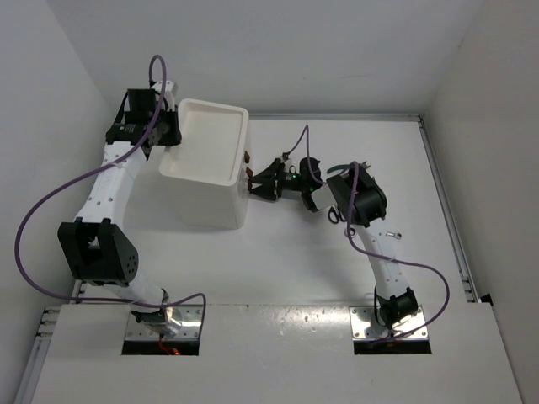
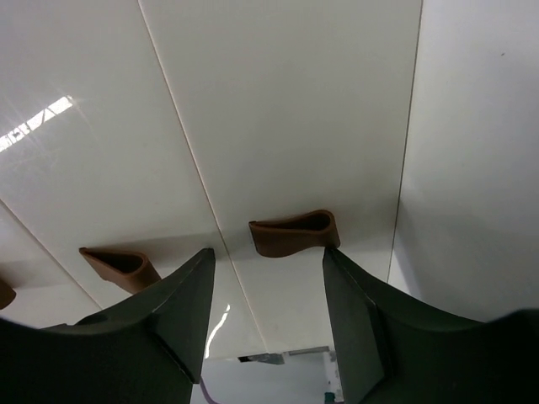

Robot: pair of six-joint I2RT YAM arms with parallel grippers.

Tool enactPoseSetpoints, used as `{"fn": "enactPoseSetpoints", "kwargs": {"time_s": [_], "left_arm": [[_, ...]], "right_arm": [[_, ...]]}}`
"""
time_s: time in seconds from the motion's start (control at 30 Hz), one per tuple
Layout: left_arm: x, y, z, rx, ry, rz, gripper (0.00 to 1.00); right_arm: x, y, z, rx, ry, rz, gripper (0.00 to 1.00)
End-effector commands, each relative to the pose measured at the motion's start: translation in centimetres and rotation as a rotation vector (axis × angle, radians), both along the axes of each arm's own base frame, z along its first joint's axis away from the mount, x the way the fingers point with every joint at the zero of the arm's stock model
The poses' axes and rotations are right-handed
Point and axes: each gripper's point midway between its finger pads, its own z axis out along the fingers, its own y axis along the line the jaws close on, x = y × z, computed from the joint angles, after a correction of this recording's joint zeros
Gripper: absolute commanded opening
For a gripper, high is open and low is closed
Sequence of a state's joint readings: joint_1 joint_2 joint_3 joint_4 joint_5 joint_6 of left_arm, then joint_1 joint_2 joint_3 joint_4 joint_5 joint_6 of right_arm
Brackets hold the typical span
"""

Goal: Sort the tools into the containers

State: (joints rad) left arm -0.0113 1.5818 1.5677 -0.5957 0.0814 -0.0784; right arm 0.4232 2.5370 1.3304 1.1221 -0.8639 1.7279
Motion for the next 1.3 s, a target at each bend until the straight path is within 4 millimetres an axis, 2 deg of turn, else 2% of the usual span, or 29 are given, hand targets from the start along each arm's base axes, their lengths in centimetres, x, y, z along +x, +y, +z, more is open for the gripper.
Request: {"fn": "enactPoseSetpoints", "kwargs": {"time_s": [0.0, 0.1, 0.13, 0.27, 0.3, 0.33, 0.4, 0.43, 0.47, 0.67, 0.7, 0.77, 0.8, 0.83, 0.87, 0.9, 1.0, 1.03, 1.1, 1.27], "left_arm": [[-0.1, 0.7, -2.5, -0.024, 0.065, 0.023, 0.0], [-0.1, 0.5, -2.7, -0.029, 0.066, 0.016, 0.0], [-0.1, 0.5, -2.7, -0.029, 0.065, 0.015, 0.0], [-0.2, 0.3, -3.1, -0.035, 0.075, 0.008, 0.0], [-0.2, 0.3, -3.1, -0.035, 0.075, 0.008, 0.0], [-0.2, 0.3, -3.1, -0.035, 0.075, 0.008, 0.0], [-0.1, 0.3, -2.9, -0.035, 0.066, 0.008, 0.0], [-0.1, 0.3, -2.9, -0.035, 0.066, 0.008, 0.0], [-0.1, 0.3, -2.9, -0.035, 0.066, 0.008, 0.0], [-0.2, 0.6, -3.3, -0.048, 0.076, 0.016, 0.0], [-0.2, 0.6, -3.3, -0.048, 0.076, 0.016, 0.0], [-0.1, 0.6, -2.9, -0.048, 0.066, 0.015, 0.0], [-0.1, 0.6, -2.9, -0.048, 0.066, 0.015, 0.0], [-0.1, 0.6, -2.9, -0.048, 0.066, 0.015, 0.0], [-0.1, 0.6, -2.9, -0.048, 0.066, 0.015, 0.0], [-0.1, 0.6, -2.9, -0.048, 0.066, 0.015, 0.0], [-0.1, 0.6, -2.9, -0.048, 0.066, 0.015, 0.0], [-0.1, 0.6, -2.9, -0.048, 0.066, 0.015, 0.0], [-0.1, 0.6, -2.9, -0.048, 0.066, 0.015, 0.0], [0.2, 0.5, -3.2, -0.055, 0.067, 0.021, 0.0]], "right_arm": [[0.4, 1.1, -1.0, -0.016, 0.005, -0.013, 0.54], [0.9, 1.2, -1.3, -0.034, -0.004, -0.033, 0.43], [1.0, 1.2, -0.7, -0.028, -0.015, -0.033, 0.41], [0.4, 0.9, -0.7, -0.055, -0.044, -0.028, 0.24], [0.5, 1.0, -0.1, -0.052, -0.063, -0.028, 0.2], [0.4, 0.3, -0.8, -0.065, -0.052, -0.037, 0.14], [0.6, -0.2, 0.1, -0.066, -0.084, -0.046, 0.08], [0.6, -0.8, -0.6, -0.078, -0.061, -0.054, 0.06], [0.5, -0.9, -0.1, -0.079, -0.083, -0.053, 0.02], [1.3, -2.8, 1.8, -0.095, -0.145, -0.078, 0.0], [1.1, -2.9, 1.9, -0.099, -0.154, -0.077, 0.01], [1.1, -3.4, 1.8, -0.115, -0.136, -0.083, 0.23], [0.6, -3.6, 1.5, -0.122, -0.121, -0.082, 0.39], [0.6, -3.6, 2.0, -0.12, -0.125, -0.082, 0.47], [0.5, -3.8, 1.2, -0.14, -0.089, -0.095, 0.56], [0.7, -3.8, 1.1, -0.143, -0.089, -0.105, 0.63], [0.3, -3.2, 0.7, -0.155, -0.086, -0.119, 0.67], [1.0, -3.5, 0.9, -0.165, -0.092, -0.163, 0.67], [0.6, -3.3, -0.1, -0.189, -0.045, -0.175, 0.69], [-0.3, -1.2, -0.1, -0.151, -0.008, -0.145, 0.67]]}}
